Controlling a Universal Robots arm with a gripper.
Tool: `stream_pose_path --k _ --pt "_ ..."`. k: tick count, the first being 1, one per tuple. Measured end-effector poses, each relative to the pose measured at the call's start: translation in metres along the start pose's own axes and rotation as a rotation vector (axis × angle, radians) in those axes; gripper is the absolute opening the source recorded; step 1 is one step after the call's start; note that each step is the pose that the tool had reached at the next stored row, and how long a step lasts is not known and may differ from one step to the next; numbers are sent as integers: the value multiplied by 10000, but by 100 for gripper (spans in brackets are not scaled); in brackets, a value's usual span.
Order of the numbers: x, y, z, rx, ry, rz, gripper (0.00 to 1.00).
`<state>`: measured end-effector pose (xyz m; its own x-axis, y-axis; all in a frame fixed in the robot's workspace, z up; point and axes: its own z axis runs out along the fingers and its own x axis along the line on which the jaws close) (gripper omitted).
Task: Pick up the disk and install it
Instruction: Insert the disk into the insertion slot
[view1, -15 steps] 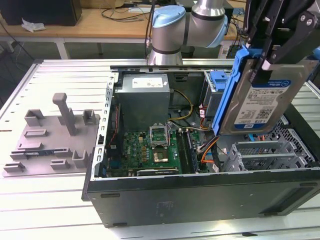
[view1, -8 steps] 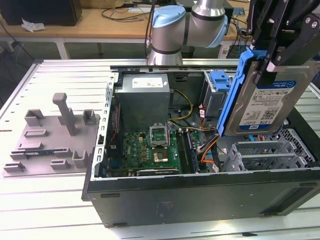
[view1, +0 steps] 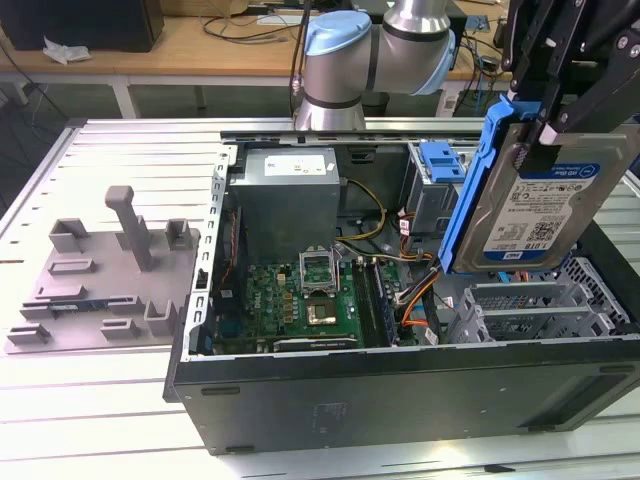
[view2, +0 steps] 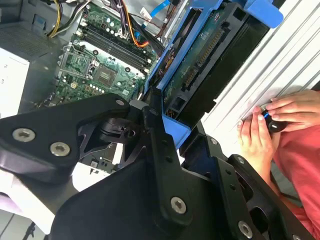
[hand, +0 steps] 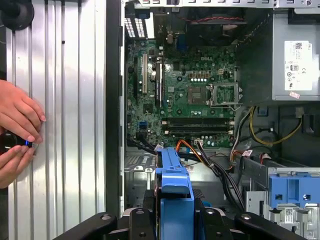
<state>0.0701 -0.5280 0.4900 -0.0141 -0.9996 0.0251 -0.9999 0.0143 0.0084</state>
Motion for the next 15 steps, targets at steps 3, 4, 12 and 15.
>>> stream_pose_path --k 3,4,12,15 --pt "0 -34 5 -5 -105 142 37" --pt "0 -49 6 -6 -131 159 37" --pt "-1 -175 7 -11 -252 303 37" --pt "-1 -247 6 -12 -264 327 37"
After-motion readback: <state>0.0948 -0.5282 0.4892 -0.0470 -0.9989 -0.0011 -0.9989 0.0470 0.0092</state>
